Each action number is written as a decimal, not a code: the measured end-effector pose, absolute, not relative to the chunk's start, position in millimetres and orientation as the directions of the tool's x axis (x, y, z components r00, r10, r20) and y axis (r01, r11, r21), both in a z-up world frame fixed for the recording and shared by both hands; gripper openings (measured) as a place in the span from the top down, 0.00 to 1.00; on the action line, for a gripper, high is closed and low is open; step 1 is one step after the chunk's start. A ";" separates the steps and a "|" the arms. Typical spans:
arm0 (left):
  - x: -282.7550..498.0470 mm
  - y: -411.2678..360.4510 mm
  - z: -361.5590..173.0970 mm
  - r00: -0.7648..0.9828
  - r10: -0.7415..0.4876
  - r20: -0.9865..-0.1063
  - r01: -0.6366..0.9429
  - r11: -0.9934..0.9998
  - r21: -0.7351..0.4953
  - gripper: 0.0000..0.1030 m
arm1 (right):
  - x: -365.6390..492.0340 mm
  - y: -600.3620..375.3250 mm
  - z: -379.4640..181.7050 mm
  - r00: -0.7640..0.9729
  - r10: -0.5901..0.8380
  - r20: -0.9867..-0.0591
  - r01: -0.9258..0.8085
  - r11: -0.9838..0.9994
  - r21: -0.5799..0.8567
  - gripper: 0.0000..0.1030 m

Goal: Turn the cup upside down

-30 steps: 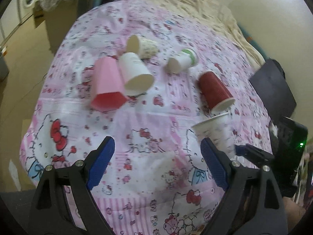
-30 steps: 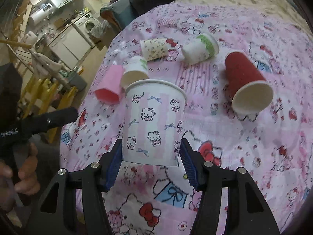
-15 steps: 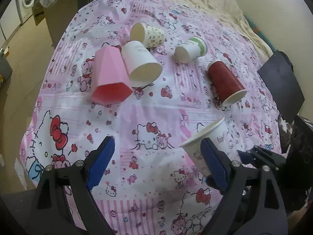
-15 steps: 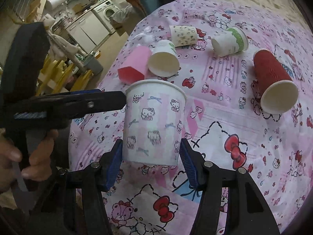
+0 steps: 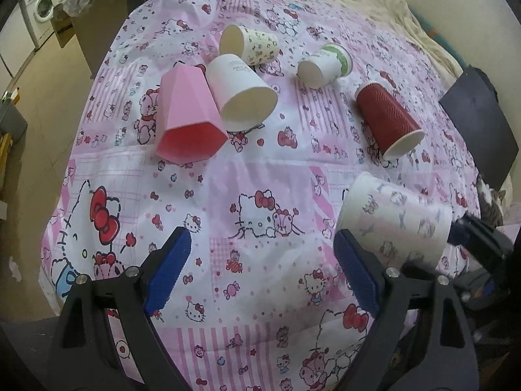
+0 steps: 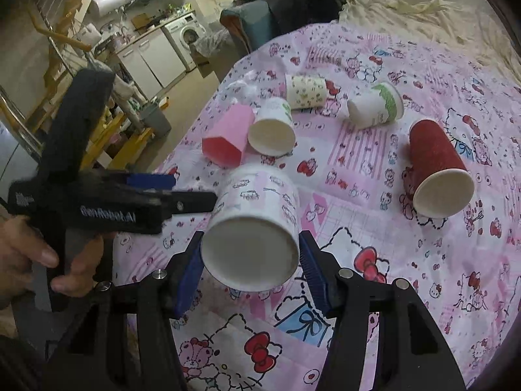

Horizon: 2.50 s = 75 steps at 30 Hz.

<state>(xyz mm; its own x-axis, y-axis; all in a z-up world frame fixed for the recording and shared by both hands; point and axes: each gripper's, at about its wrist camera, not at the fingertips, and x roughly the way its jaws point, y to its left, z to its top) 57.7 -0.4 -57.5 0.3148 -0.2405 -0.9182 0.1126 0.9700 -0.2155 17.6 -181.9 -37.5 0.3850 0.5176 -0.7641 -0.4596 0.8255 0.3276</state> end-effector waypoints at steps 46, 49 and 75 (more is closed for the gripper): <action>38.9 26.0 -9.7 0.547 -0.082 -0.833 0.030 0.996 -0.078 0.00 | 90.6 -195.4 -25.0 0.362 0.322 -0.875 -0.311 0.927 0.212 0.07; 30.1 19.3 -0.6 0.593 -0.089 -0.800 0.045 0.996 -0.077 0.00 | 66.4 -211.1 -11.5 0.447 0.323 -0.835 -0.251 0.940 0.229 0.05; 3.1 -13.5 -3.5 0.715 -0.021 -0.699 0.053 0.998 0.024 0.00 | 0.4 -225.6 -34.8 0.708 0.190 -0.680 -0.086 0.979 0.185 0.00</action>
